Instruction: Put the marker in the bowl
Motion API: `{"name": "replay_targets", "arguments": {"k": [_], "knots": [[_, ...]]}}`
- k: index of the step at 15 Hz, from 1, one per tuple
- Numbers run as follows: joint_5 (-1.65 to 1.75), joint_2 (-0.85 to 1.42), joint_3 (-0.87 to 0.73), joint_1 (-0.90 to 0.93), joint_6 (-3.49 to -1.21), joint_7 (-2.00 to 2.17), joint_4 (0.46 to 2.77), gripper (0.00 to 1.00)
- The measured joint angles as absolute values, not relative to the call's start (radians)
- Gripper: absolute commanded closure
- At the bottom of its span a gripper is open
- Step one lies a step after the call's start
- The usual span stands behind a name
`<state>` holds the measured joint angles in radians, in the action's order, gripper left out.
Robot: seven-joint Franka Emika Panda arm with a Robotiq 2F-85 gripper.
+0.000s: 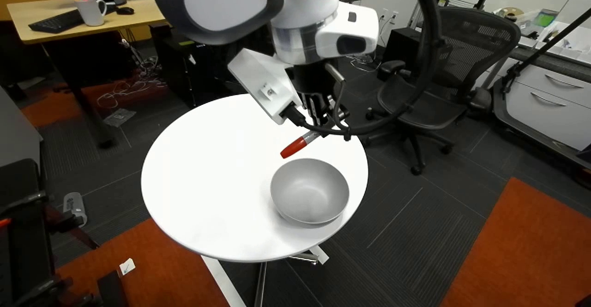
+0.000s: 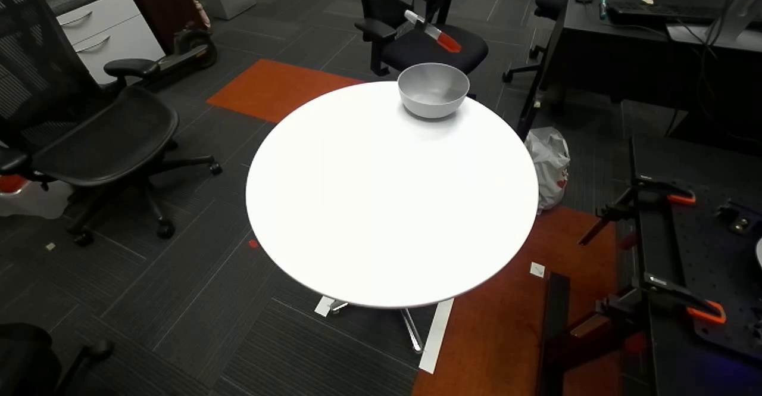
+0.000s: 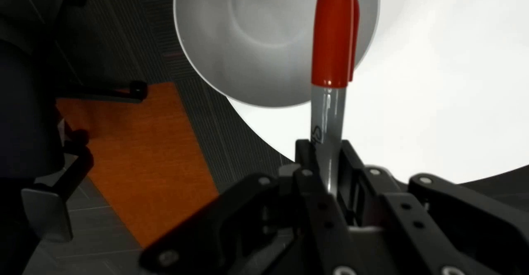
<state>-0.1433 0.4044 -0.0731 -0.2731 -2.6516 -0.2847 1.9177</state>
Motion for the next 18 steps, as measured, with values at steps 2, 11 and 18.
{"name": "replay_targets", "arguments": {"k": [2, 11, 18], "knots": [[-0.151, 0.45, -0.072, -0.287, -2.633, -0.284, 1.882, 0.96], [-0.217, 0.611, -0.036, -0.356, -2.562, -0.285, 1.758, 0.96], [-0.223, 0.691, -0.031, -0.371, -2.471, -0.281, 1.678, 0.45]]}}
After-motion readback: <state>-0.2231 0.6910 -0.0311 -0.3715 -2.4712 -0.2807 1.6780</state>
